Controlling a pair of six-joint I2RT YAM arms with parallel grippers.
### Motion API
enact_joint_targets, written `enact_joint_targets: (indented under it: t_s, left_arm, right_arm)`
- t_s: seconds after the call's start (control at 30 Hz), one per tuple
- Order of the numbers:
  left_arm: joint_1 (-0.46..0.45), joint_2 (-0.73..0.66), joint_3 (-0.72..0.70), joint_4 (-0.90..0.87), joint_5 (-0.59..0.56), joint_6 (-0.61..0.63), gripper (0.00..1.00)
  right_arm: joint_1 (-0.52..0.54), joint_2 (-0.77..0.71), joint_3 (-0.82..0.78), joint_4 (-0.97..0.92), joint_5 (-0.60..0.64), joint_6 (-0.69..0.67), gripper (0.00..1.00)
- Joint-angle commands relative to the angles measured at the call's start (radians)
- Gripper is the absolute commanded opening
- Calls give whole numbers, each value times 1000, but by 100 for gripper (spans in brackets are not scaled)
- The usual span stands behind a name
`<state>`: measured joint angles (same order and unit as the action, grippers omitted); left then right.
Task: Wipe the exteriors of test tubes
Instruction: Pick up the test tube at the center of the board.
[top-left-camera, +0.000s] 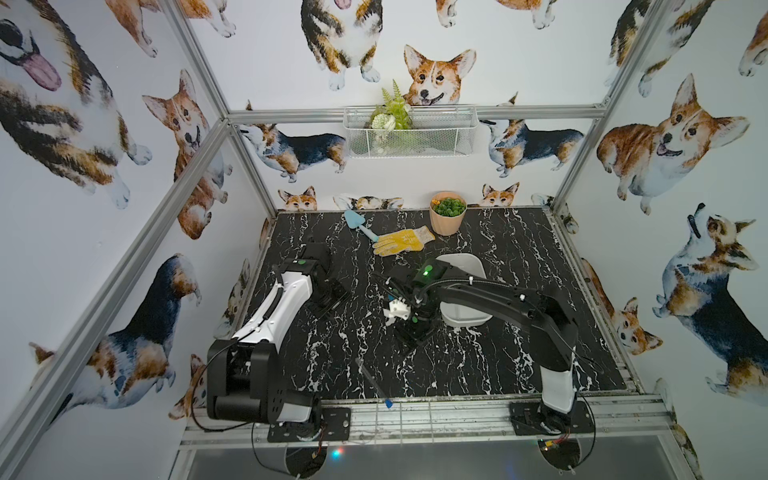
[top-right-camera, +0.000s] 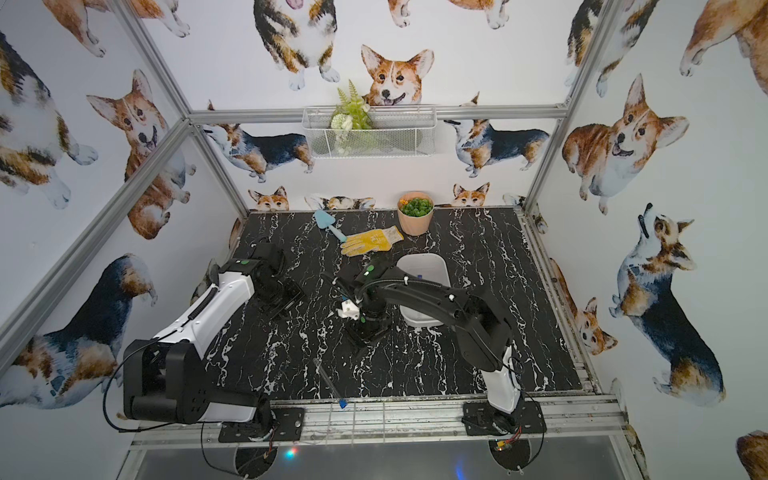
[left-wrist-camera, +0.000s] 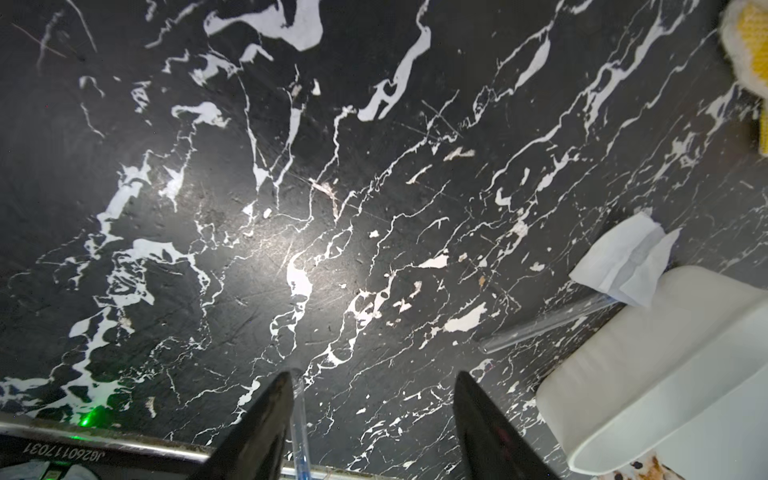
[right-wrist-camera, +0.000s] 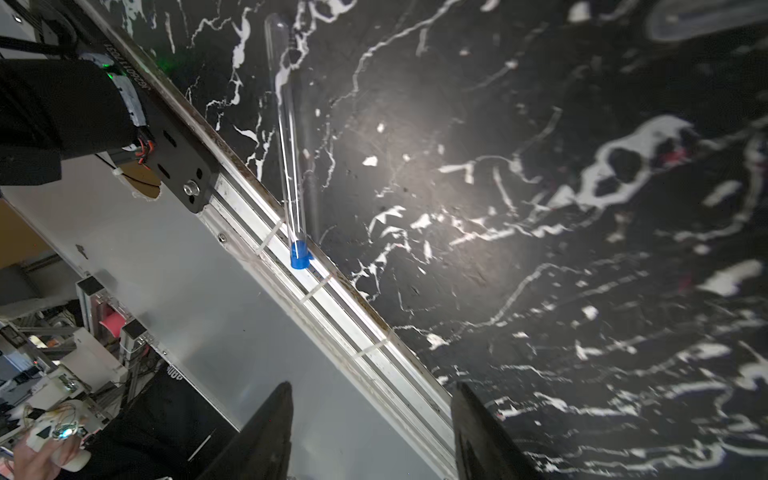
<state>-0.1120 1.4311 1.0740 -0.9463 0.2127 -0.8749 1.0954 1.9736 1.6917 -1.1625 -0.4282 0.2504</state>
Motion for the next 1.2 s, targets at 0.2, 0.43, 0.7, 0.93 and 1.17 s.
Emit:
enact_joint_targets:
  t_s: [0.2,0.43,0.7,0.93,1.17]
  left_arm:
    - [115,20,-6,76,31,-35,63]
    - [207,38,46,100,66,-5,63]
    - [203,-63,-5,96,62,-30,63]
    - [191,-160,-79,90,65,-39,62]
    - [171,-229,-93,73,57,-44,62]
  right_arm:
    - [151,243,252,131,65,199,62]
    - [213,360,375,144,154,328,62]
    - [260,281,120,285,230,387,56]
    - [276,238,-24,327,315,403,46]
    - [260,153,-153,343,362,380,17]
